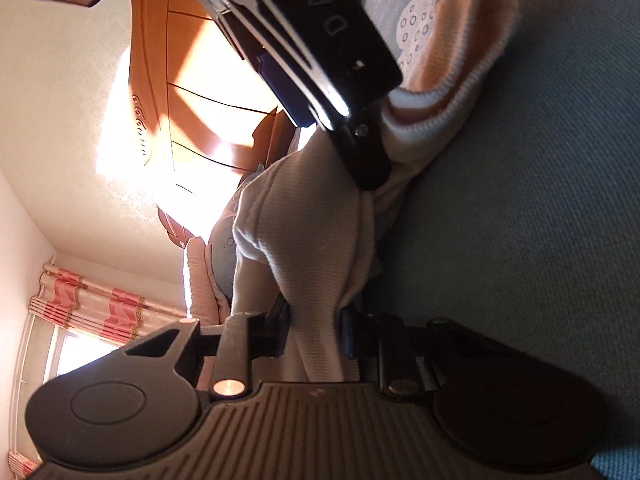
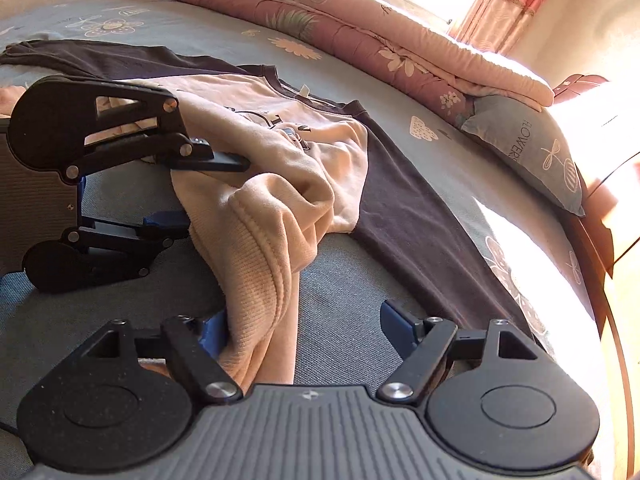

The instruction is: Fold clothes

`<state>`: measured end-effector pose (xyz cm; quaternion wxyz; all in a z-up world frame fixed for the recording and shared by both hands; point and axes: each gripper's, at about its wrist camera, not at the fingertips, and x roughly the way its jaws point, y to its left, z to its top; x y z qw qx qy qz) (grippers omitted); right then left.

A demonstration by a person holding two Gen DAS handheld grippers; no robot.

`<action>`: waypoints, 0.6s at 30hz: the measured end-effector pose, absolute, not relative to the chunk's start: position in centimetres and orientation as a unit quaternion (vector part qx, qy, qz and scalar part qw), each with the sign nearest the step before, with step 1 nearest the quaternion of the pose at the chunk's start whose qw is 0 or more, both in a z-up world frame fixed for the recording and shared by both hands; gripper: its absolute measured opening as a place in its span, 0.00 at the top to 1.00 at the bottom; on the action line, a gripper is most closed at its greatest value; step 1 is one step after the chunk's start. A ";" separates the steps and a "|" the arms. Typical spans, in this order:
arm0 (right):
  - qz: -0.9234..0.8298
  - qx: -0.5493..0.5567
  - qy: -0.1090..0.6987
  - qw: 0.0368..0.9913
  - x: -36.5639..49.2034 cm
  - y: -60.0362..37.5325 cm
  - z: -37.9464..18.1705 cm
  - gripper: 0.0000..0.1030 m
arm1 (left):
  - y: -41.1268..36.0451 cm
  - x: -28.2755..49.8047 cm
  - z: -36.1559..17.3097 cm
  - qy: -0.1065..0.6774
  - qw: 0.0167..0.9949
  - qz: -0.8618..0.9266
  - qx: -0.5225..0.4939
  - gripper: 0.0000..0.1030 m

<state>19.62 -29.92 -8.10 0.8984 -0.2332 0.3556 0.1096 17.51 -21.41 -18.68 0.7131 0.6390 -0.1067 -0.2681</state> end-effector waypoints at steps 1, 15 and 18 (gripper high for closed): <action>0.109 -0.232 0.356 0.899 19.5 -29.9 -8.1 0.20 | -21.5 17.6 -18.5 -0.095 0.720 -0.269 0.633 0.83; 0.154 -0.231 0.324 0.904 14.4 -28.2 -5.0 0.17 | -19.1 12.4 -11.6 -0.027 0.755 -0.258 0.603 0.92; 0.168 -0.227 0.310 0.908 12.5 -27.9 -3.7 0.16 | -17.6 10.2 -10.4 -0.020 0.755 -0.254 0.604 0.92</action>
